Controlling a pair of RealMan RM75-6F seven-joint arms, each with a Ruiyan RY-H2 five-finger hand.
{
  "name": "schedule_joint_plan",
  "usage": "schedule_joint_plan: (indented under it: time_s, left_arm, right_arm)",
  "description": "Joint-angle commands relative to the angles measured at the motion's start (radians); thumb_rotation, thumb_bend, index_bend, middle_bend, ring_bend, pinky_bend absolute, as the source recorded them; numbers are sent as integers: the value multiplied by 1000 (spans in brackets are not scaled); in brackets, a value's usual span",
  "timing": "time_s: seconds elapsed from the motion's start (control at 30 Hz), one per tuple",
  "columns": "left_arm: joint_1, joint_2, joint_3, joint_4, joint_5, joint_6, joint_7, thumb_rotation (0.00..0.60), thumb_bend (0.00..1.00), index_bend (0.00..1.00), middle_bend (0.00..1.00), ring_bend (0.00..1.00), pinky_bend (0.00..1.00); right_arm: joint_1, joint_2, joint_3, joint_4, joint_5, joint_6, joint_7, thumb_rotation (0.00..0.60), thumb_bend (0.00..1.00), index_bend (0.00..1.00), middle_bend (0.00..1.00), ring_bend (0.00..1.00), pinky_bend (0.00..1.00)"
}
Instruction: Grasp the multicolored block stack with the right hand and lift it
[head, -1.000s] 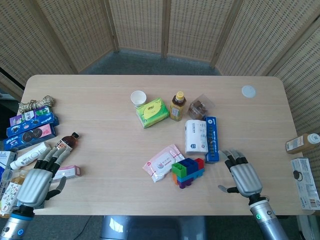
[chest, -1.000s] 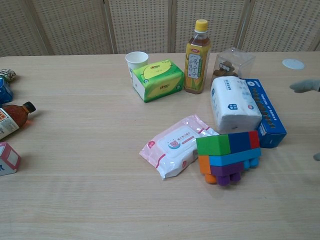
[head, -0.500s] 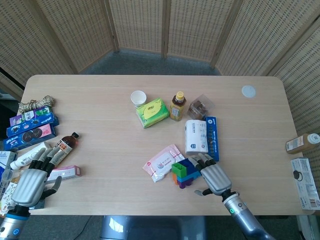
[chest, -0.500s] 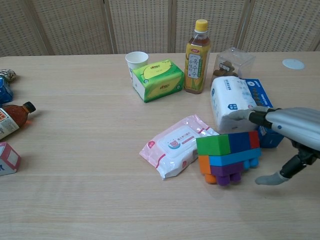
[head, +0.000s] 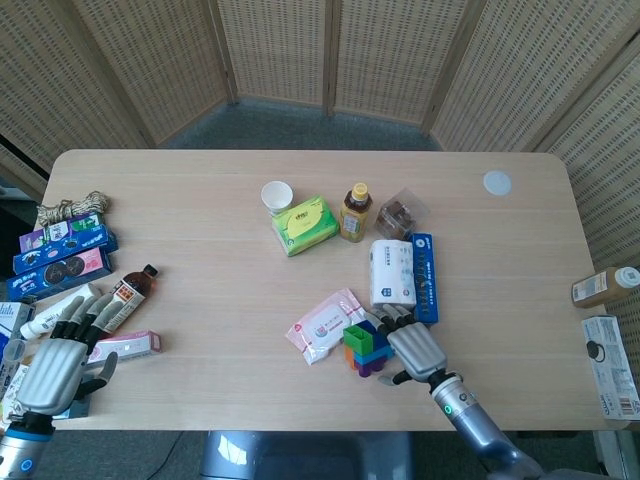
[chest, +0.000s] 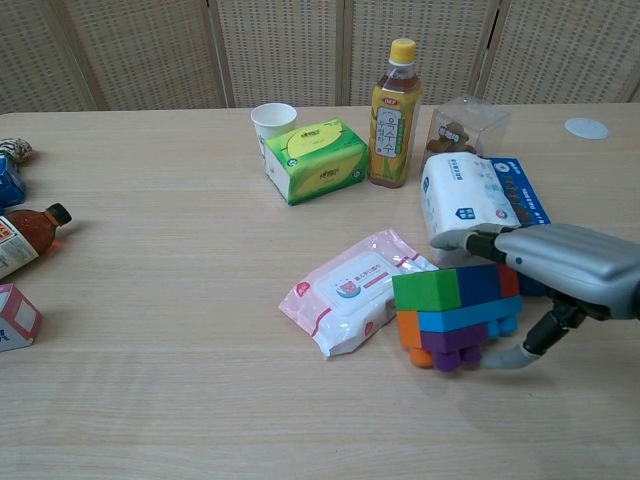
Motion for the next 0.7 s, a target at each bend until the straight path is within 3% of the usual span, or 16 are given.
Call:
schedule_joint_plan:
  time_s: [0.03,0.27,0.33,0.4,0.5,0.7]
  left_arm:
    - [2,3,0,-1,-1,2,0,600,537,107,48,0,0]
    - [12,8,3,-1,-5,14,-5,600,536,107,48,0,0]
    - [14,9,4,0,-6,16,-7,600,536,106,48,0,0]
    - [15,9,3,0,-6,18,-8,600,535,107,47,0,0]
    - [16,9,3,1,-4,20,-10,600,537,106,47,0,0]
    - [15,6,3,5,-7,14,-17,600,537,107,47,0,0]
  right_arm:
    - [9,-21,-2,27,3,-7,19,505,106,0,0,0,0]
    - [21,-74,-5,84,-9,-4,71,510,113,0,10,0,0]
    - [22,-89,-6,96,-18,5,87,548,113,0,75,0,0]
    - [24,-98,-6,104,-29,15,96,592,113,0,209,0,0]
    - [26,-108,-2,115,-40,31,112,600,112,57,394,61,5]
    - [28,-110,0,124,-30,37,123,600,114,179,533,243,72]
